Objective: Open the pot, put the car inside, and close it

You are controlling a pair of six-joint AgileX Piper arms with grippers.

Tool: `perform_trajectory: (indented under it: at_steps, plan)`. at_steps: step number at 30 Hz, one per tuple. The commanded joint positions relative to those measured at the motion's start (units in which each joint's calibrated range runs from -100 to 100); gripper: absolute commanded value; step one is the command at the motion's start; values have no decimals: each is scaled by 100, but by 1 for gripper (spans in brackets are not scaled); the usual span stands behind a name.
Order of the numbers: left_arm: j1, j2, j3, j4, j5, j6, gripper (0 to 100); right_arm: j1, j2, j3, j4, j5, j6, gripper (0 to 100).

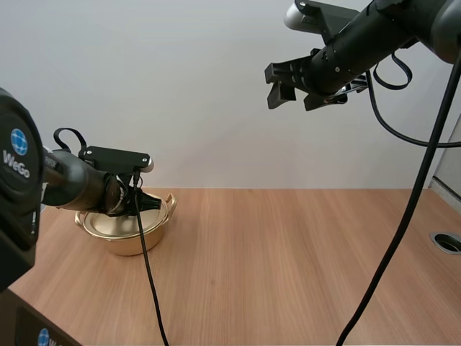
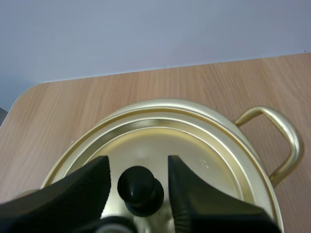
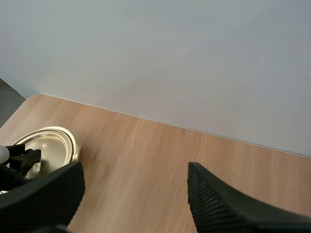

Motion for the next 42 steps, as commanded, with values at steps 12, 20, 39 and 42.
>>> perform_trajectory:
  at_steps: [12, 20, 39, 42]
  plan:
    - [-16, -84, -224, 446, -400, 4, 99, 1, -2, 3, 20, -2, -64, 100]
    - [-16, -96, -228, 446, -476, 4, 99, 1, -2, 3, 30, -2, -62, 100]
    - [-16, -96, -476, 854, 262, 4, 100, 1, -2, 3, -16, -2, -134, 100]
    - [-16, -96, -918, 796, 718, -6, 100, 1, -2, 3, -146, -2, -175, 100]
